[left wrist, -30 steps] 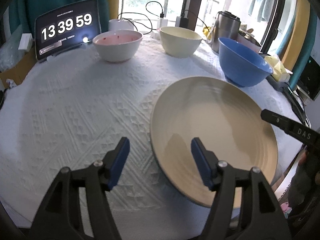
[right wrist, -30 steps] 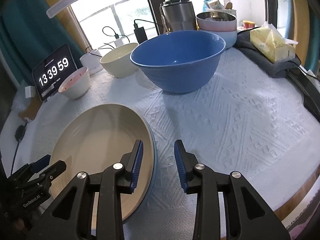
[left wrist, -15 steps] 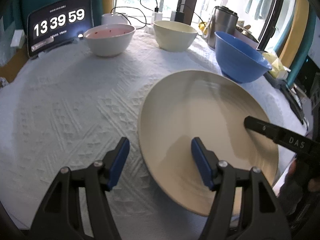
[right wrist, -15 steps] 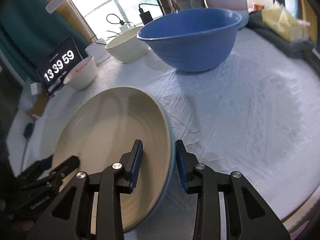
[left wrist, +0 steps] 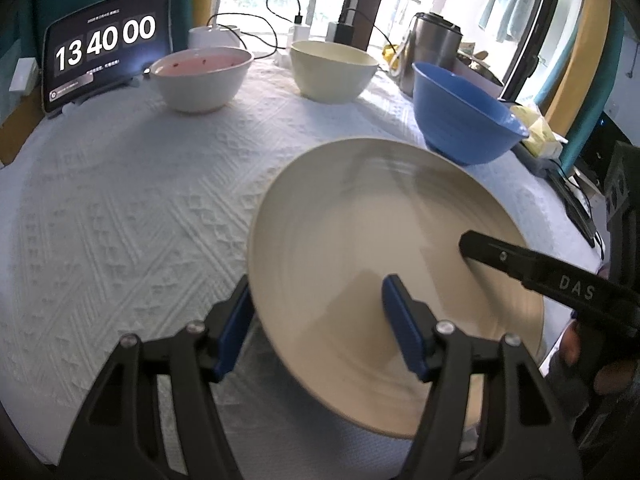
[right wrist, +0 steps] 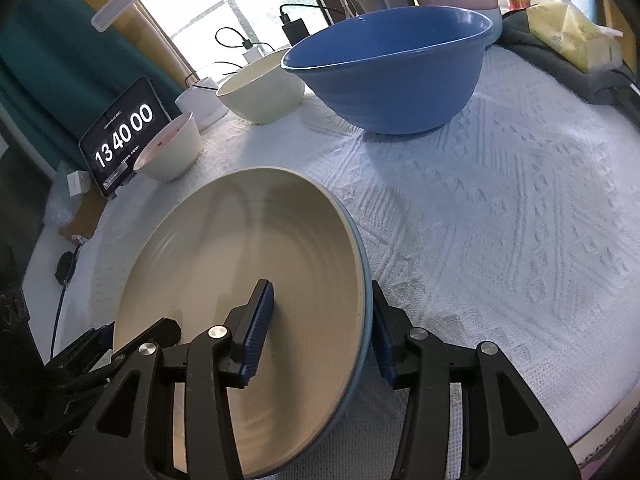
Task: Organize plates and bowls
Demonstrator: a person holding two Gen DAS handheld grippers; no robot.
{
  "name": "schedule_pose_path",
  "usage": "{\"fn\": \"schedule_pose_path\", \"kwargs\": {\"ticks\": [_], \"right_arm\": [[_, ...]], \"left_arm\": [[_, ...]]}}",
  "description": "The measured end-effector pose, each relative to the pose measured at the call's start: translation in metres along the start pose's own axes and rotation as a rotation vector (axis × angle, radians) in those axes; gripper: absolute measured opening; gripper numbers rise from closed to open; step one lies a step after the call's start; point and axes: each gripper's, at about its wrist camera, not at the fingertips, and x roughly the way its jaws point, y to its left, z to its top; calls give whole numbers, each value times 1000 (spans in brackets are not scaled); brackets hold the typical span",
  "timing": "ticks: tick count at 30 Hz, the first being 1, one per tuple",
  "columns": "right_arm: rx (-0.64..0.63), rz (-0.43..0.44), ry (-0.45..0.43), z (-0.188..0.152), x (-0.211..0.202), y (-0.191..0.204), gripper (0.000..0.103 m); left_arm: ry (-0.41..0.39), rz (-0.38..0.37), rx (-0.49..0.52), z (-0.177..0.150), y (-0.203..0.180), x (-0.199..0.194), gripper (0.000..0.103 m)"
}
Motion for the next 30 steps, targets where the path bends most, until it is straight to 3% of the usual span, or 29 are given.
{"fn": "schedule_pose_path", "kwargs": {"ticks": [17, 30], "right_arm": [[-26, -11, -5, 7, 1, 19, 49], [-77, -10, -7, 20, 9, 55, 49]], "left_arm": [[-26, -6, -30, 6, 18, -9, 65], [-62, 1, -79, 16, 47, -19, 65]]}}
